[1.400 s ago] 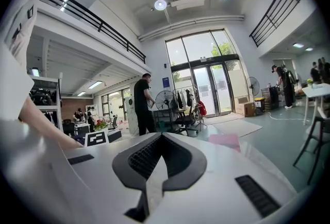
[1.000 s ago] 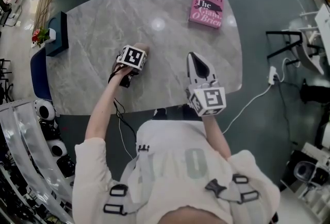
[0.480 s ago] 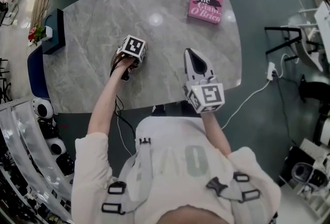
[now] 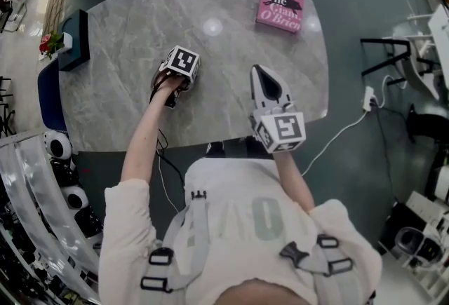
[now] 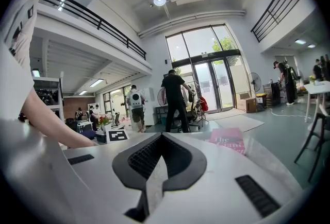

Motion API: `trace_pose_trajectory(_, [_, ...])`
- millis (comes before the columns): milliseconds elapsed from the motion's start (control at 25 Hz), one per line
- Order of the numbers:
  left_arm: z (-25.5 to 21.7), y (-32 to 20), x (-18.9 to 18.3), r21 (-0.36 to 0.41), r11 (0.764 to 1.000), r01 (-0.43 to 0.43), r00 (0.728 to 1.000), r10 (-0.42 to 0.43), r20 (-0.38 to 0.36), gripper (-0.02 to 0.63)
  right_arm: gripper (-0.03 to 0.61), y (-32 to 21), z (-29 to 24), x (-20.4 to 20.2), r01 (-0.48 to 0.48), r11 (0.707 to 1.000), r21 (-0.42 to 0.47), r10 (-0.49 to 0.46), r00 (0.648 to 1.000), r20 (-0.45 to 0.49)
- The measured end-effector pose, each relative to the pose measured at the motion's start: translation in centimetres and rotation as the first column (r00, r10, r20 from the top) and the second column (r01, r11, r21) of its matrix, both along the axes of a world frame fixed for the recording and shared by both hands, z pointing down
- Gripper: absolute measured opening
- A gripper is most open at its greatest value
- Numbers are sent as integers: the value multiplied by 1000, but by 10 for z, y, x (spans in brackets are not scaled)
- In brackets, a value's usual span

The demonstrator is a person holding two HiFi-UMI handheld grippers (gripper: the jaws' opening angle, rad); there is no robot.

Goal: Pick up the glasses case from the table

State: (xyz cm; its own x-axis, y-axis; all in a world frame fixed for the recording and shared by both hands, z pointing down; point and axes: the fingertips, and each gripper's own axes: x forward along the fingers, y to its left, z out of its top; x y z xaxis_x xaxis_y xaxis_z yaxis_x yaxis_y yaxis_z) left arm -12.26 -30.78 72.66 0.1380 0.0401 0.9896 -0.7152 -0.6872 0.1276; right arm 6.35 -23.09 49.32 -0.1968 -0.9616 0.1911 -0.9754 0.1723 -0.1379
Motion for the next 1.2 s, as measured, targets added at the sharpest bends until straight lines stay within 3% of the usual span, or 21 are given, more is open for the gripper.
trace_pose_trajectory(280, [2,-1,0,1,1000,7,1000,-7,6,390,2,2,-2,-1,9,1000,13,-9,1000,-3])
trace_pose_trajectory(640, [-20,-11,-2,75,996,47,999,-45,-28,388,2,-9,-26,-8,46,996,70,-45,999,-22])
trace_pose_trajectory(840, [-67,-39,-8,183,979,88,994,-73,-86,388,2,-22,-46,-22,95,988,122,-91,995,-40])
trace_pose_trajectory(1000, [-121,-62,-18,303,943,134,986,-98,-132,388,2,-33,-65,-36,145,976,165,-139,989,-52])
trace_pose_trajectory(1200, [-204,-79,-43,492,845,208,972,-124,-199,388,2,-45,-83,-59,199,959,202,-192,980,-52])
